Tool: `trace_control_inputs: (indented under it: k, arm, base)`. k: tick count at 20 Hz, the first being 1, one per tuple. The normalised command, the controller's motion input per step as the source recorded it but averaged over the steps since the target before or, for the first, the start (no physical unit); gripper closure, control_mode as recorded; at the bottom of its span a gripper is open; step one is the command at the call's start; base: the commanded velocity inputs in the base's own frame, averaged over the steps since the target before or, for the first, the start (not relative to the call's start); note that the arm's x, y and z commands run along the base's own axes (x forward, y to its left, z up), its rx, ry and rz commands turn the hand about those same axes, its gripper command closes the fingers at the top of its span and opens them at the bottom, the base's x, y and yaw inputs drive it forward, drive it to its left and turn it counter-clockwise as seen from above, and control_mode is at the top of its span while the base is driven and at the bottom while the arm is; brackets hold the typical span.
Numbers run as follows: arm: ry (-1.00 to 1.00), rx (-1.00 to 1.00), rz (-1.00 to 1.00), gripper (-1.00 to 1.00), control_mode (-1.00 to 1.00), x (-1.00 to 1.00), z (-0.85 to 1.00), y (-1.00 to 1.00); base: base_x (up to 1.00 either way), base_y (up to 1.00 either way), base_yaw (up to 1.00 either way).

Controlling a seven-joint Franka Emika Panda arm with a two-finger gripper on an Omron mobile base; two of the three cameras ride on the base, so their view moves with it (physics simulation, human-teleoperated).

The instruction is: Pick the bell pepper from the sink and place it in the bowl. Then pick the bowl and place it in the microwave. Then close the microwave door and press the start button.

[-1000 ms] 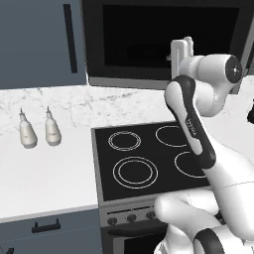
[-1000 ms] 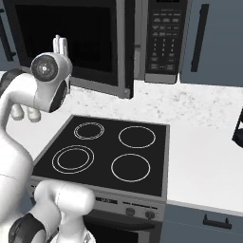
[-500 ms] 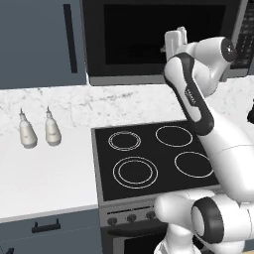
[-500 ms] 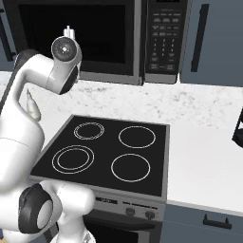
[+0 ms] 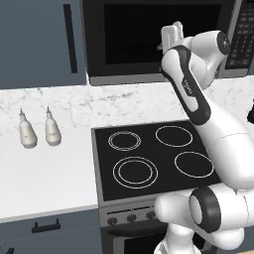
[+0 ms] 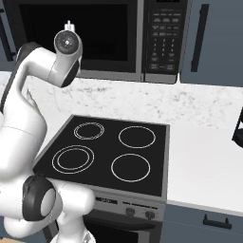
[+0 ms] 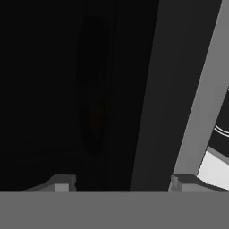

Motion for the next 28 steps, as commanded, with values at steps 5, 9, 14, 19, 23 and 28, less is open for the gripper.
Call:
trace_control_inputs:
  k: [5, 9, 14, 19, 23, 28]
  arm:
    - [0.01, 0.0, 0.0, -1.0, -1.0, 0.52, -0.16, 0.35]
    - [0.06, 0.0, 0.01, -1.0, -1.0, 0.93, -0.26, 0.27]
    - [0.01, 0.0, 0.03, -1.0, -1.0, 0.16, -0.28, 0.19]
    - [-0.07, 0.0, 0.0, -1.0, -1.0, -0.97, -0.42, 0.05]
    - [-0.03, 0.04, 0.0, -1.0, -1.0, -1.0, -0.26, -0.06]
    - [0.0, 0.11, -0.01, -1.0, -1.0, -0.89, 0.0, -0.63]
  base:
    - [0.0, 0.0, 0.0]
    - [0.0, 0.0, 0.0]
    - [0.0, 0.0, 0.0]
    - [0.0, 0.0, 0.0]
    - [0.0, 0.0, 0.0]
    - [0.0, 0.0, 0.0]
